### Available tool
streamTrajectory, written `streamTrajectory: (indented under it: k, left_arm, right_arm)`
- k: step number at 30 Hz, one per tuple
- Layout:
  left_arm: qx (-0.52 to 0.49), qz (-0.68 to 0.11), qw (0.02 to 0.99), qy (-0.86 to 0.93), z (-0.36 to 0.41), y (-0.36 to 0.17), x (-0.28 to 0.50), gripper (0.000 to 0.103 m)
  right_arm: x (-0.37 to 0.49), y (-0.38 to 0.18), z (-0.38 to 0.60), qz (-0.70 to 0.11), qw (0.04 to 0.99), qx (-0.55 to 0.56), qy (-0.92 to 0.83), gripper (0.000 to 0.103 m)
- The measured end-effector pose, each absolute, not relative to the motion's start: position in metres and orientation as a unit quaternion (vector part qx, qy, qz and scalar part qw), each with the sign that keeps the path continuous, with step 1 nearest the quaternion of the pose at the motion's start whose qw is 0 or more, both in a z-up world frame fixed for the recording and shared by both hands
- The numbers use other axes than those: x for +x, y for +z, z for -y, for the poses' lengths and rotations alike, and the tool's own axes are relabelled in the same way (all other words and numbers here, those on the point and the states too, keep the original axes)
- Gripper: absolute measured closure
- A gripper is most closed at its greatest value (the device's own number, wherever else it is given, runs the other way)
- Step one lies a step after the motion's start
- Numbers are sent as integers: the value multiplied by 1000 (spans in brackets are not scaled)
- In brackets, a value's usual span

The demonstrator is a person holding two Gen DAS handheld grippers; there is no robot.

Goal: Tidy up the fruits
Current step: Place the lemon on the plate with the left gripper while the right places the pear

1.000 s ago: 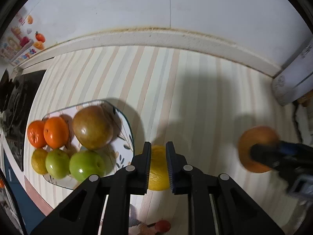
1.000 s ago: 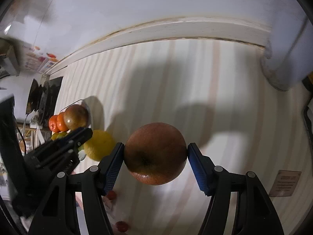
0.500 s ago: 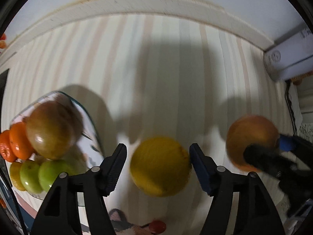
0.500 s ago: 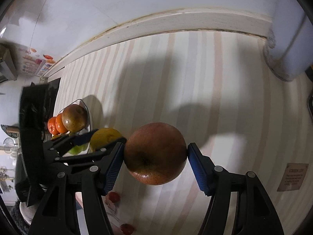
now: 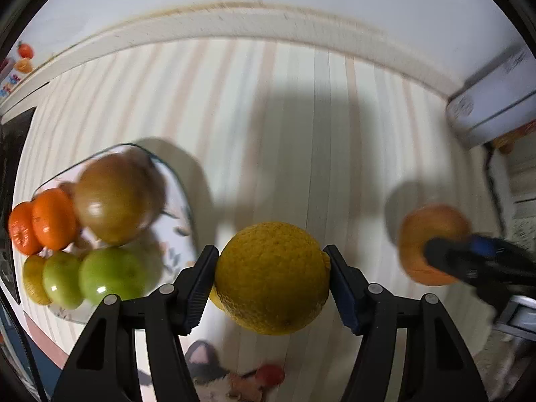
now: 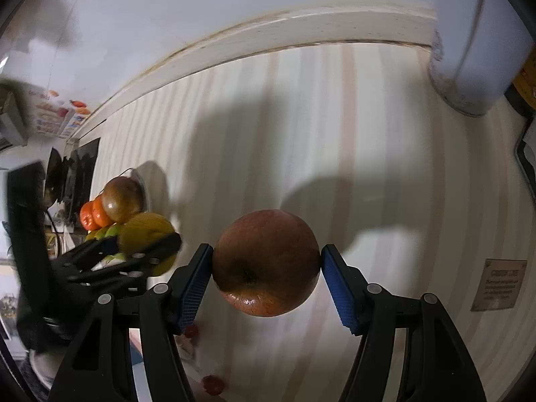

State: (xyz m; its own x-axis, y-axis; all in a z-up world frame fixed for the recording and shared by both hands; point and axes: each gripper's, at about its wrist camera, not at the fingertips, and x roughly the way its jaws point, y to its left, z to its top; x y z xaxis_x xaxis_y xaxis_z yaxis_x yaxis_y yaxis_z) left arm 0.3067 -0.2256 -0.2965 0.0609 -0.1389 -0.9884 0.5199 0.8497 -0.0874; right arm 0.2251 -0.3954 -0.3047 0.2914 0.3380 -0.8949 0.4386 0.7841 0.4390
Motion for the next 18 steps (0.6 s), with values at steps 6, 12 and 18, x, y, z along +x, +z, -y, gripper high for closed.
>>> streamTrajectory:
  k: [6, 12, 18]
  left_arm:
    - [110, -620, 747, -214, 171, -231, 345, 41]
    - [98, -620, 764, -152, 119, -222, 407, 41]
    - [64, -662, 736, -130, 97, -260, 432, 41]
  right_arm:
    - [255, -296, 338, -594, 738, 320, 30, 34]
    - [295, -298, 274, -597, 741, 299, 73, 34]
    - [315, -304, 240, -606, 748, 262, 73, 34]
